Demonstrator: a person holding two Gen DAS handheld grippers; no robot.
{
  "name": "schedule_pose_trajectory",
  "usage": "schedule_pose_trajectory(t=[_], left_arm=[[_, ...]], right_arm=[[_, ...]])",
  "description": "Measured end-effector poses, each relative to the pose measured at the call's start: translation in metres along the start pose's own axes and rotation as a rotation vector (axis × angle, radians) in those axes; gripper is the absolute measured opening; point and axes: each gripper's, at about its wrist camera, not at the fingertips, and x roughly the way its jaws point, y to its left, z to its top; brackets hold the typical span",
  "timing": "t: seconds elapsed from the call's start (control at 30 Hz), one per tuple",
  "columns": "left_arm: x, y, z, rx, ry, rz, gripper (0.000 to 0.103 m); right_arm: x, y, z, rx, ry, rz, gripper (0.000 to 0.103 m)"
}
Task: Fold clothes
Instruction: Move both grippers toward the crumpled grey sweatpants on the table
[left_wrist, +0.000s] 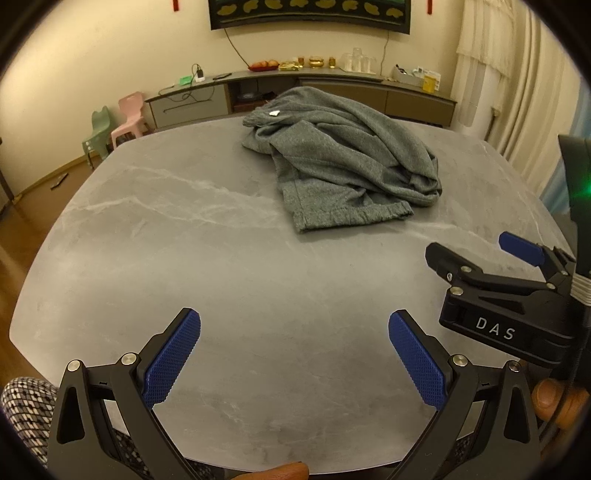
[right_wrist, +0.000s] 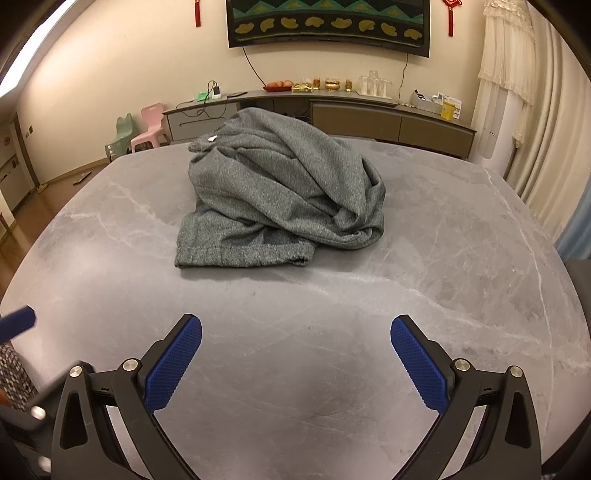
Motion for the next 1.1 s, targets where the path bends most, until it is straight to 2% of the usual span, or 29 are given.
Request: schedule_pose_trajectory(t=[0.57, 0.7, 0.83, 0.97, 1.03, 1.1], left_arm=[[0.011, -0.011, 0.003, 0.064, 0.058, 0.051, 0.102], [0.019, -0.007, 0.001, 0.050, 0.078, 0.061, 0.102], [0.030, 0.000, 0.000, -0.007, 0.100, 0.029, 0.102], [0.042, -0.003, -0.006, 0.033, 0.145, 0.046, 0.102], [0.042, -0.002, -0.006, 0.021, 0.160, 0.022, 0.101], [0.040, -0.004, -0.004, 0.035, 0.154, 0.018, 0.096]], right_arm=[[-0.006, -0.005, 0.002, 0.016, -0.013, 0.022, 0.103], [-0.007, -0.006, 0.003, 0.017, -0.018, 0.026, 0.103], [-0.007, -0.005, 0.002, 0.017, -0.018, 0.026, 0.103], [-0.008, -0.005, 0.002, 0.014, -0.024, 0.027, 0.103], [-0.008, -0.005, 0.002, 0.009, -0.027, 0.028, 0.103], [-0.007, -0.006, 0.001, 0.011, -0.023, 0.036, 0.100]])
